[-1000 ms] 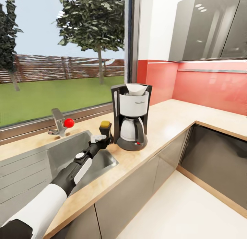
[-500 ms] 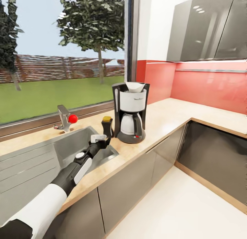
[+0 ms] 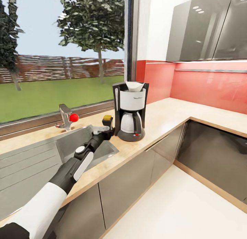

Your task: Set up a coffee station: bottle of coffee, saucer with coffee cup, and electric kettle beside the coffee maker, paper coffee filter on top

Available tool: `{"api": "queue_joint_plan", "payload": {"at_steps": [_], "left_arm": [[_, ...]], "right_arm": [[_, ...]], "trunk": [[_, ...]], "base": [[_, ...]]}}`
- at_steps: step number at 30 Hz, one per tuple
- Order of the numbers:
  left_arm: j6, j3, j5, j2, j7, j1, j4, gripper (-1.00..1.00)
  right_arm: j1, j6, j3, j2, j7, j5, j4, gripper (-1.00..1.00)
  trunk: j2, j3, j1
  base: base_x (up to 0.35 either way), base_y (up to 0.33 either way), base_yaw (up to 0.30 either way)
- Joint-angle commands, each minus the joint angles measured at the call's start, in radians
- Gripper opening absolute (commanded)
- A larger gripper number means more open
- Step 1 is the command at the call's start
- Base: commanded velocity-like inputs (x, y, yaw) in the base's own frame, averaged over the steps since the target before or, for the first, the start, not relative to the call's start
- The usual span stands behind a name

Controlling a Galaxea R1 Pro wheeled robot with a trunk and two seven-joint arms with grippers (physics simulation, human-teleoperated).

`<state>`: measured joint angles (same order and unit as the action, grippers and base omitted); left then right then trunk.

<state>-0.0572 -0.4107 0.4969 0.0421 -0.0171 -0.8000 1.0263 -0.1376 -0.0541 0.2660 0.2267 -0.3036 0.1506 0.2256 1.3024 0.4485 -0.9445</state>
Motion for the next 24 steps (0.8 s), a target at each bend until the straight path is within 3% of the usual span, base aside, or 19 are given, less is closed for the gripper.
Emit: {"api": "queue_joint_plan", "payload": {"at_steps": [1,7,8,11,14,17,24], "left_arm": [[-0.005,-0.003,0.011,0.001,-0.009,-0.001,0.012,1.00],[-0.010,-0.030,0.015,0.001,-0.068,0.002,0.106,1.00],[-0.013,-0.038,0.017,0.001,-0.122,0.005,0.156,1.00],[-0.022,-0.042,0.020,0.001,-0.199,0.006,0.185,1.00],[-0.031,-0.046,0.028,0.001,-0.329,0.011,0.208,1.00],[-0.034,-0.049,0.031,-0.001,-0.396,0.022,0.216,1.00],[-0.036,-0.051,0.032,-0.004,-0.439,0.044,0.219,1.00]], "right_arm": [[0.000,-0.004,-0.004,0.000,-0.003,0.011,0.000,1.00],[0.000,-0.004,-0.004,0.000,-0.003,0.011,0.000,1.00],[0.000,-0.004,-0.004,0.000,-0.003,0.010,0.000,1.00],[0.000,-0.004,-0.004,0.000,-0.003,0.010,0.000,1.00],[0.000,-0.004,-0.004,0.000,-0.002,0.010,0.000,1.00],[0.000,-0.004,-0.004,0.000,-0.001,0.010,0.000,1.00],[0.000,-0.004,-0.003,0.000,0.000,0.011,0.000,1.00]], "trunk": [[0.001,0.001,0.000],[0.001,0.001,0.000],[0.001,0.001,0.000],[0.001,0.001,0.000],[0.001,0.001,0.000],[0.001,0.001,0.000],[0.001,0.001,0.000]], "base": [[-0.001,0.000,0.000],[0.000,0.000,0.000],[0.000,0.000,0.000],[0.000,0.000,0.000],[0.000,0.000,0.000],[-0.076,0.000,0.000],[-0.207,0.000,0.000]]}}
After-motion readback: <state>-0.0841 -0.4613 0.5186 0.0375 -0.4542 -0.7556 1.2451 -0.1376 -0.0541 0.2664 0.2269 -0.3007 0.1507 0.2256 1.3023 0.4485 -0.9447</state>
